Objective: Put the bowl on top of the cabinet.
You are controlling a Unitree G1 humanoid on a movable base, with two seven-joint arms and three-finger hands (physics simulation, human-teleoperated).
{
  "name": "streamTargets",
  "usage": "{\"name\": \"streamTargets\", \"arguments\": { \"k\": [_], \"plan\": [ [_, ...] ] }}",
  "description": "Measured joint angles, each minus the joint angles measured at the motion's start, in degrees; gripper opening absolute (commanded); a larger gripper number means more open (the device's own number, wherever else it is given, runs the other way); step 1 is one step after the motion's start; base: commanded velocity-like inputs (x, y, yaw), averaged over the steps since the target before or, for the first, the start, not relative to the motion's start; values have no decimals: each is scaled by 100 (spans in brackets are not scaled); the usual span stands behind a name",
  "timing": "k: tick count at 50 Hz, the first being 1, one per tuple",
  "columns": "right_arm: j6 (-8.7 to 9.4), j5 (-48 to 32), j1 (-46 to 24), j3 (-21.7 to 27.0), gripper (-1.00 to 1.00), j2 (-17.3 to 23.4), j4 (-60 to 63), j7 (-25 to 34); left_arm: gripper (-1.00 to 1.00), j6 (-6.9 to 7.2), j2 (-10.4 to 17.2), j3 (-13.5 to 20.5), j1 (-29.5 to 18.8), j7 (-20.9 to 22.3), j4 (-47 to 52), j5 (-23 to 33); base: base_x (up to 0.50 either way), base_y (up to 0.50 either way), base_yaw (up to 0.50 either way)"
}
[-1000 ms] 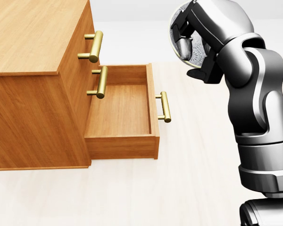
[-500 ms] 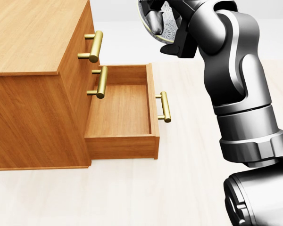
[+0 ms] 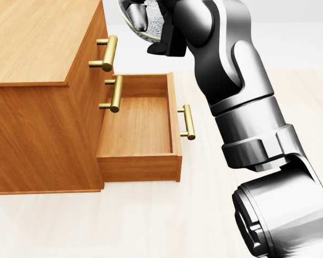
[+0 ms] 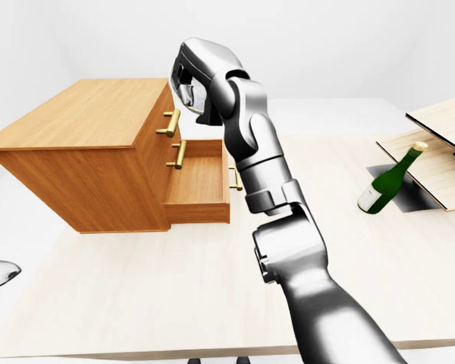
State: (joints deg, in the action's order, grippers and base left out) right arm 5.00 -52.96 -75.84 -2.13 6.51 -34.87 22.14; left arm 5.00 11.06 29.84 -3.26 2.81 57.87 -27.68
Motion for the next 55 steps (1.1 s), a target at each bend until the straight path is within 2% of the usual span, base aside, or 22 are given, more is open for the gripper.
{"name": "streamTargets", "arguments": {
  "k": [32, 55],
  "plan": [
    [0, 343, -977, -145, -100, -527, -1588, -535, 100, 0, 50, 80, -9, -53, -6, -140, 0, 0, 0],
    [0, 529, -1364, -212, -100, -865, -2115, -742, 100, 0, 56, 73, -2, -56, -13, -150, 0, 0, 0]
  ]
}}
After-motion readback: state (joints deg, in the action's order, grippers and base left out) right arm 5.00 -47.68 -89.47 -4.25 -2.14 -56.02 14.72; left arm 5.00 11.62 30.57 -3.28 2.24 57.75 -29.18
